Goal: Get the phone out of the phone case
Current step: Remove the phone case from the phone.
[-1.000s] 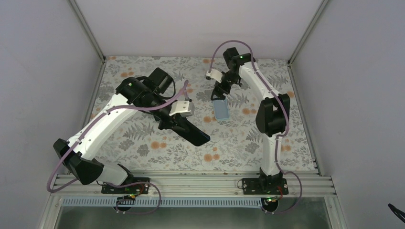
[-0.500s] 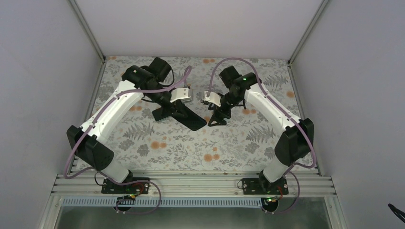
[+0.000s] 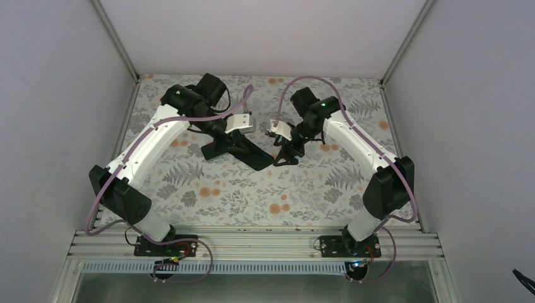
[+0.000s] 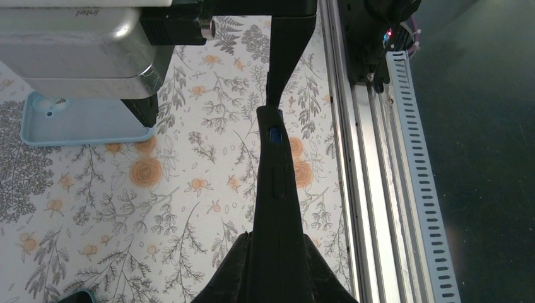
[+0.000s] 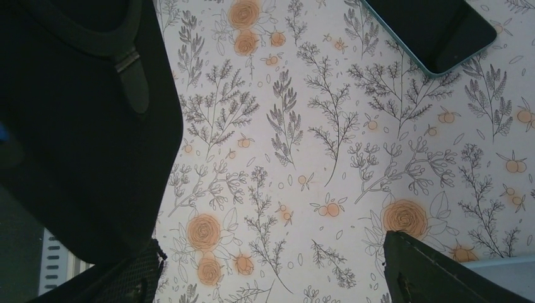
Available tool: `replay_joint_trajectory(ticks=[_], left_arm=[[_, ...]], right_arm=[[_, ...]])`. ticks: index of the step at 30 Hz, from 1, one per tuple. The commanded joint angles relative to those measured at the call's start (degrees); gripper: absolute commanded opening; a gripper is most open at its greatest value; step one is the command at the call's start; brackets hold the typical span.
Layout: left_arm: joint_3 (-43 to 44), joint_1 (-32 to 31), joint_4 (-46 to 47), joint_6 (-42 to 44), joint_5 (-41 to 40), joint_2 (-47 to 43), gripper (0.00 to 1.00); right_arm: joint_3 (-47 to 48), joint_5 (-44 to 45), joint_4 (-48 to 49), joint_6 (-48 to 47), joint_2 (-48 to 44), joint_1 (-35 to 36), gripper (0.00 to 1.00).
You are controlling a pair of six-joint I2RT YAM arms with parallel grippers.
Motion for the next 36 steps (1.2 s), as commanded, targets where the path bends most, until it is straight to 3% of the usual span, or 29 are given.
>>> replay_joint_trajectory(ticks=[1, 36], left_arm=[[1.92, 0.38, 0.61, 0.51, 3.12, -0.03, 0.02], [0.13, 0.58, 0.58, 0.58, 2.50, -2.07, 0.02]], right_arm=[[2.48, -3.47, -1.64, -0.71, -0.40, 0.50, 0.86], [6.24, -1.15, -2.40, -1.65, 3.77, -0.83, 0.83]])
